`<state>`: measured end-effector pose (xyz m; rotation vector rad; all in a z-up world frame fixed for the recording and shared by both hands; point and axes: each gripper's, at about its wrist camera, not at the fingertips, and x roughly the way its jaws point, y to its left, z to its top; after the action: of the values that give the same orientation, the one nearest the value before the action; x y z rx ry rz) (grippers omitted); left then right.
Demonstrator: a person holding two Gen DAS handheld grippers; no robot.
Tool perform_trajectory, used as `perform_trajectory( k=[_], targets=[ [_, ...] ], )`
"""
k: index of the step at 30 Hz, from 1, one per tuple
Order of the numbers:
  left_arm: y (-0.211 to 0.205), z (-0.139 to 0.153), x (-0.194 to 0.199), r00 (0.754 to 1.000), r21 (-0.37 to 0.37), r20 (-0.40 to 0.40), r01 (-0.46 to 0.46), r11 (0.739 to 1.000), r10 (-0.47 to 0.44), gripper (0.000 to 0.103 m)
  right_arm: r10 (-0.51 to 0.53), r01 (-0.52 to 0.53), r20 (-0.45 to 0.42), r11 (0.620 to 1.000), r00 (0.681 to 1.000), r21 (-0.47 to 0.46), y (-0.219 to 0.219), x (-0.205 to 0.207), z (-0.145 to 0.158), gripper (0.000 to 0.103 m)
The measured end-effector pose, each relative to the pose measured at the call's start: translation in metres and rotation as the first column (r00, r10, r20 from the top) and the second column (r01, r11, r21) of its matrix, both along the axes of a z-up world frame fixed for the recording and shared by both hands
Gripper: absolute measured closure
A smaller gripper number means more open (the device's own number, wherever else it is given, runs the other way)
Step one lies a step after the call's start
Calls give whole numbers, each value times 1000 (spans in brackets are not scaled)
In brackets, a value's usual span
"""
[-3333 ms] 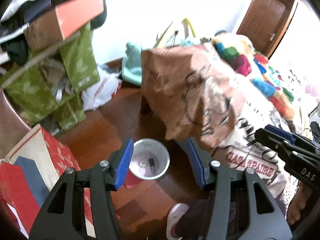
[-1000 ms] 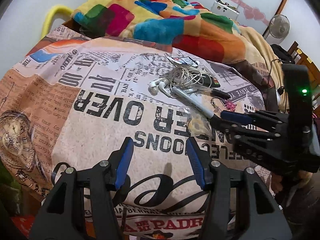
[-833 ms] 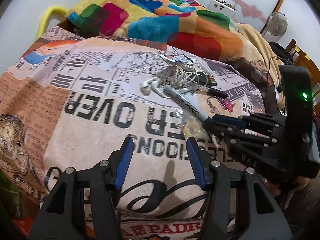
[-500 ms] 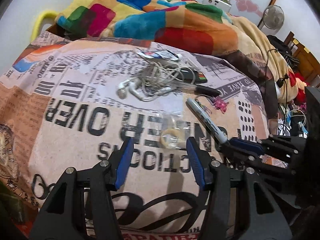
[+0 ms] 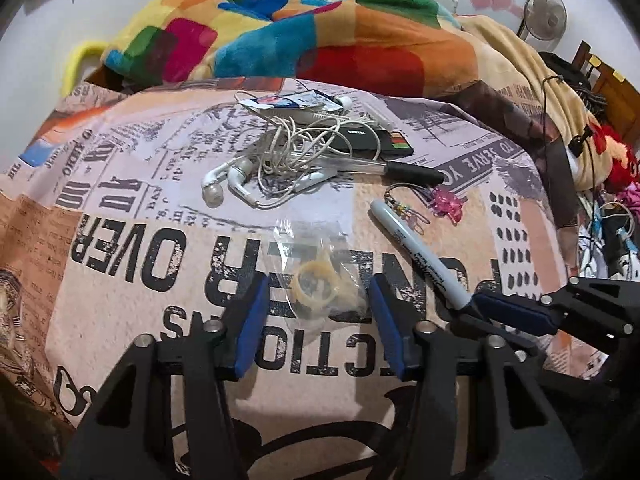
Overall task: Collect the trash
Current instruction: 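Grasp the black marker with the right tool while the left tool grasps the clear plastic bag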
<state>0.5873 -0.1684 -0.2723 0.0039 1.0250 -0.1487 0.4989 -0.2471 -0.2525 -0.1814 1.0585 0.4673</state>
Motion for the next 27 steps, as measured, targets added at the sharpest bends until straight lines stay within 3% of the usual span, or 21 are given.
perform_trajectory(
  k=[2,5,8,15,27],
  targets=[
    [2,0,1,1000,12,2,-8,1000,8,81,-20,20,-1,1000,1000,10,-2,1,0,90],
    [14,1,1,999,-70,-40,-11,997,8,96,-52,53,-33,997,998,49,-6,4,1,90],
    [20,5,-6,999,-101,-52,-14,995,9,96,-65,82,-111,984,992,156,-12,4,6,91],
    [31,44,-42,1000,-124,6,0,992,0,96,-73,79,-46,986,996,146,-2,-19,37,91],
    [66,147,-113,984,-147,171,-22,989,47,97,-65,47,100,984,993,174,19,-70,120,91]
  ],
)
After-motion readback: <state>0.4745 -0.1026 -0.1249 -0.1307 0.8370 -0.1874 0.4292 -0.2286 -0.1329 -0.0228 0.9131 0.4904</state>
